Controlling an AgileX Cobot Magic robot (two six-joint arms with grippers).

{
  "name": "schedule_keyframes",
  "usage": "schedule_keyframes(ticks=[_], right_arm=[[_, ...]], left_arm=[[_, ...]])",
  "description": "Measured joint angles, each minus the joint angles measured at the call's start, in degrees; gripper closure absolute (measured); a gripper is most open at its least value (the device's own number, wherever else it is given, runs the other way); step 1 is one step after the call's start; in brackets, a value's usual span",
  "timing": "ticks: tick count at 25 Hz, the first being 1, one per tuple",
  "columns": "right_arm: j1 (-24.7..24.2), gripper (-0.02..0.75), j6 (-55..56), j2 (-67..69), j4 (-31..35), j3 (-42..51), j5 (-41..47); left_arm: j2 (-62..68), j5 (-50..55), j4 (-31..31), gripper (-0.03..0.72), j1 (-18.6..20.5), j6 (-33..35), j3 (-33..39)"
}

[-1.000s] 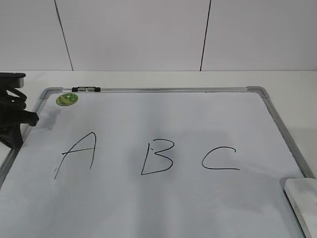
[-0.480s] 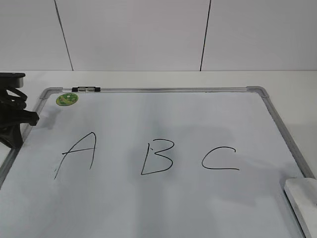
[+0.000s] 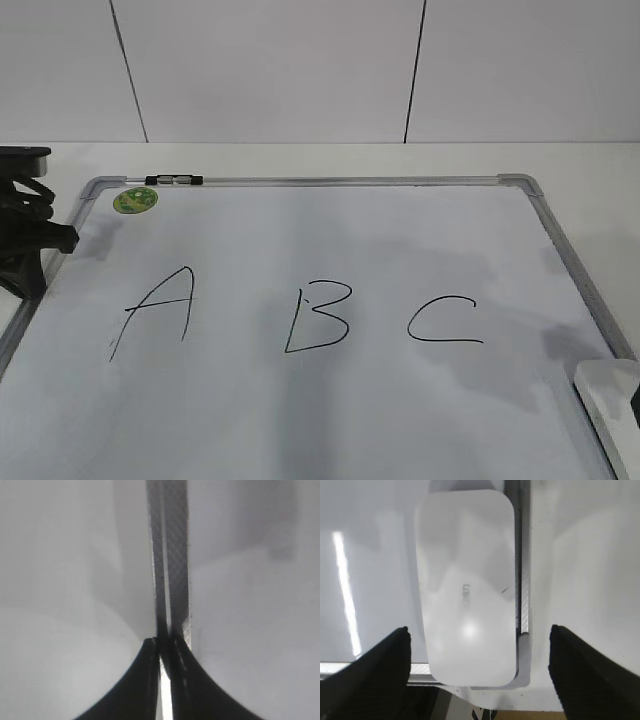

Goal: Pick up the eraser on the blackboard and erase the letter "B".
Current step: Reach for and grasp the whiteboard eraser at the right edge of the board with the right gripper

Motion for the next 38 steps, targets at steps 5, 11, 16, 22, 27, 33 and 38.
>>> schedule_keyframes(ticks=[5,11,16,22,27,33,38], right_arm=[[0.0,0.08,0.0,7.31,0.44,-0.09,-3.47],[0.0,0.091,-1.08,12.97,0.86,-0.39,-5.72],[0.0,0.092,-1.65,14.5,2.4,-0.71,-5.85],[0.0,0.092,-1.88,14.75,2.84,-0.75,-6.06],[0.0,0.092,-1.97,14.75,2.33,-0.96,-5.81],[0.0,0.094,-1.97,14.75,1.59,-1.3,-5.07],[0.0,0.103,-1.97,14.98,0.21,-3.09,-2.57]], left_arm=[[0.0,0.1,0.0,0.669,0.0,0.0,-0.09],[0.0,0.08,0.0,0.669,0.0,0.0,-0.09],[0.0,0.08,0.0,0.669,0.0,0.0,-0.09],[0.0,0.08,-0.04,0.669,0.0,0.0,-0.09],[0.0,0.08,-0.04,0.669,0.0,0.0,-0.09],[0.0,0.08,-0.04,0.669,0.0,0.0,-0.09],[0.0,0.08,-0.04,0.669,0.0,0.0,-0.09]])
